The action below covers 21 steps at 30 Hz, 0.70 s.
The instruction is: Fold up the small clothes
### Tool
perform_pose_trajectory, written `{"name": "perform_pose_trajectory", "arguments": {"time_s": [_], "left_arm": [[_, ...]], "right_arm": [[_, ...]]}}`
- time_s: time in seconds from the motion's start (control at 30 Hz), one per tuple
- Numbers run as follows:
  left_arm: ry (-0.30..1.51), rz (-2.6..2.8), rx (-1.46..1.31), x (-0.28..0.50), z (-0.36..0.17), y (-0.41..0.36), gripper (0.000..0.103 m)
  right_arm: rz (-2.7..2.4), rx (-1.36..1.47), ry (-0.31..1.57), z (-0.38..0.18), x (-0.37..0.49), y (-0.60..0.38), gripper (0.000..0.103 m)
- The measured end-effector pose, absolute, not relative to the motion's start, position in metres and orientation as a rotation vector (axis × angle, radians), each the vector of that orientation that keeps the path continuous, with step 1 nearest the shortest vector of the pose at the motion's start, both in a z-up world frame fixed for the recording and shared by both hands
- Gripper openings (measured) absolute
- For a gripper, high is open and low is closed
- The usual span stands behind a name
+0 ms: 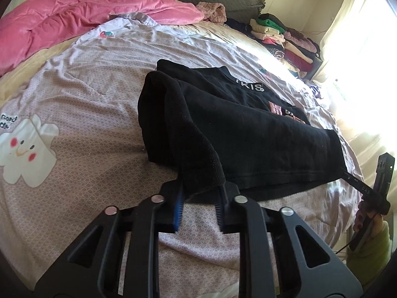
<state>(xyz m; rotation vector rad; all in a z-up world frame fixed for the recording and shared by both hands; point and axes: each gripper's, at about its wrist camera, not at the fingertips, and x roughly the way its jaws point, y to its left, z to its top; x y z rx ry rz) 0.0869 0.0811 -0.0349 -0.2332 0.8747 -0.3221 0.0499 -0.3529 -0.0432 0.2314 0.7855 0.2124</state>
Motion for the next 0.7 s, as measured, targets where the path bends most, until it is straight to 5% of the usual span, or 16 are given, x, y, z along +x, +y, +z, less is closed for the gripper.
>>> {"name": "perform_pose_trajectory", "arguments": {"time_s": [0.03, 0.7], "left_arm": [[0.873, -0.325, -0.237, 0.089, -0.033, 0.082, 0.003], [0.762, -0.307, -0.309, 0.181, 0.018, 0.095, 0.002]], "right_arm": [[0.227, 0.225, 0.792, -0.043, 0.052, -0.352, 0.011], [0.205, 0.248, 0.639, 0.007, 0.137, -0.376, 0.009]]}}
